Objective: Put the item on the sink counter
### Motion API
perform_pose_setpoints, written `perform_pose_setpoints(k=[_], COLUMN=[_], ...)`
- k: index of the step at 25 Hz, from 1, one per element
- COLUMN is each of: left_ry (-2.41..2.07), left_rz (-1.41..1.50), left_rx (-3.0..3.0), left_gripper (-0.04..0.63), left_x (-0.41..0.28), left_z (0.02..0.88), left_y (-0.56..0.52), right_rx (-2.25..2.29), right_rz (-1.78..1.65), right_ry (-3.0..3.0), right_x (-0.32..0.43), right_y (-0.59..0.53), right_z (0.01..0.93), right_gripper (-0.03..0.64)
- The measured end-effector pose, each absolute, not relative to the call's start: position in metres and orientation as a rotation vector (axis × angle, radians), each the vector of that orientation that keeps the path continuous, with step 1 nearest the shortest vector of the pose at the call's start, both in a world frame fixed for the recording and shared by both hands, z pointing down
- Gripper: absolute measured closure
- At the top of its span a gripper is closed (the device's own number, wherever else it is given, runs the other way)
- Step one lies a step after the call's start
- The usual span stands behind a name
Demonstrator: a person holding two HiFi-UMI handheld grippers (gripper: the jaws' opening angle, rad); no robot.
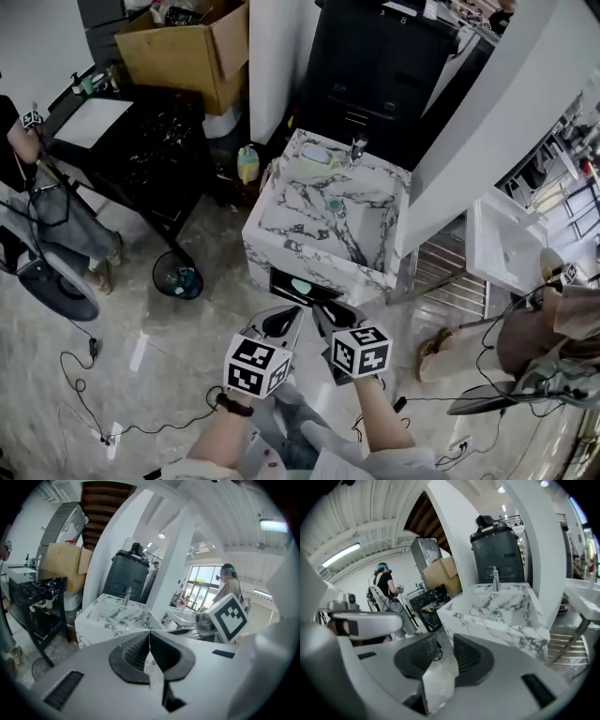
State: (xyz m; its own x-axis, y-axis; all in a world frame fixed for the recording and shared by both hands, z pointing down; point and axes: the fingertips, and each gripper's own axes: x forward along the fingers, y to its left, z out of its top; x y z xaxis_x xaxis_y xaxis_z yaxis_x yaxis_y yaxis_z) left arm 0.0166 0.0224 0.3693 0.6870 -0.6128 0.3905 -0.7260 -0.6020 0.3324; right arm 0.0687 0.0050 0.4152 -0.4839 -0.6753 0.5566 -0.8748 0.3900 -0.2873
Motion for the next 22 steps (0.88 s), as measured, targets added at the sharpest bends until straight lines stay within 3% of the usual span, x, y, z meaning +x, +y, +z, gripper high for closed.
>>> perform_pose_setpoints(k=[10,15,22], left_ry=[-1.014,-1.012,-1.096], left_rz=[0.164,0.078,0.053], left_rx=[2.599,2.636,2.662], left_gripper=[0.578,0.578,0.578], left_x=[0.031,0.025,0.002], left_z=[0.268,0.240,0.217], left_y=[0.053,0.070,0.073], right_rx=[1.407,1.397,1.328], right_rz=[0.583,0.441,0.329], right_ry=[-2.638,-2.753,-2.786], right_x=[0.062,0.051,0.039], right_y=[0.040,0.057,0.073], right_z=[0.274,0.231,0.205], right_gripper=[0.552,0.604,0.607])
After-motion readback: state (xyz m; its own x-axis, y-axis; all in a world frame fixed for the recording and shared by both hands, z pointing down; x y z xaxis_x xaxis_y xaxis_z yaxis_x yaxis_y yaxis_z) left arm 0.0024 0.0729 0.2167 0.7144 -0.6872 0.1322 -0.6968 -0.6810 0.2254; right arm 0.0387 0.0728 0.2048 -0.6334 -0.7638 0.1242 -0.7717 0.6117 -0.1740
